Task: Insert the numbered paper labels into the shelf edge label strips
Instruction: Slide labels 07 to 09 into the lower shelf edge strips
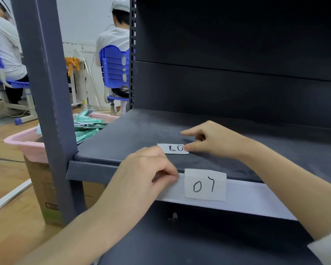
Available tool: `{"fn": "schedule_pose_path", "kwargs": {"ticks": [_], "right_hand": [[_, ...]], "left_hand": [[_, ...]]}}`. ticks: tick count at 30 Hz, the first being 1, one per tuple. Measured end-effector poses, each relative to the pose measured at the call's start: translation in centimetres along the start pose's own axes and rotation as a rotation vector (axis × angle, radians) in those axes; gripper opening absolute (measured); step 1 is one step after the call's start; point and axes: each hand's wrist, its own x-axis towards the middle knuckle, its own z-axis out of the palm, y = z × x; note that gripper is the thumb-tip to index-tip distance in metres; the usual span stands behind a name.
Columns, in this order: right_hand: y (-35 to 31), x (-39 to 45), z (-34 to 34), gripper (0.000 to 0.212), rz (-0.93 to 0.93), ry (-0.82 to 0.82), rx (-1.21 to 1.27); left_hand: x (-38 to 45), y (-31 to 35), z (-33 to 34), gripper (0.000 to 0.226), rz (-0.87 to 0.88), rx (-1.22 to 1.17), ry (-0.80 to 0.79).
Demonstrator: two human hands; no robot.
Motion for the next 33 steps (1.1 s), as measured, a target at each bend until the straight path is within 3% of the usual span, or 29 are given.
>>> {"fn": "schedule_pose_path", "kwargs": {"ticks": [5, 12, 16, 20, 22, 24, 26, 30, 33], "right_hand": [[-0.4, 0.0, -0.3, 0.017, -0.043, -0.121, -0.005], [-0.7, 0.5, -0.5, 0.007, -0.014, -0.027, 0.015], [-0.9, -0.6, -1.3, 0.022, 0.062, 0.135, 0.180], [-1.8, -2.8, -2.5, 0.017, 0.286, 0.199, 0.516], [-2.1, -4.3, -3.2, 0.017, 0.336, 0.224, 0.620], [-2.5, -5.5, -3.5, 0.015, 0.321, 0.211, 0.689], [-2.5, -7.4, -3.6, 0.014, 0.297, 0.197, 0.717], [-1.1, -11.2, -3.5, 0.016, 0.232, 0.177, 0.761], [1.1, -14.5, -4.5, 0.018, 0.201, 0.200, 0.669]], "left_hand": [[0.2, -0.1, 0.0, 0.008, 0.000, -0.030, -0.008], [0.3, -0.1, 0.0, 0.006, -0.019, -0.054, 0.002], [1.0, 0.6, -0.7, 0.009, -0.104, -0.129, -0.024], [2.7, 0.9, -1.9, 0.014, -0.260, -0.276, 0.118], [3.5, 1.9, -1.8, 0.016, -0.337, -0.379, 0.114], [4.0, 2.8, -1.4, 0.022, -0.378, -0.467, 0.075], [4.3, 4.2, -0.8, 0.015, -0.374, -0.566, 0.035], [3.8, 7.2, 1.8, 0.011, -0.473, -0.889, 0.094], [3.5, 10.0, 4.2, 0.013, -0.494, -0.874, 0.062]]}}
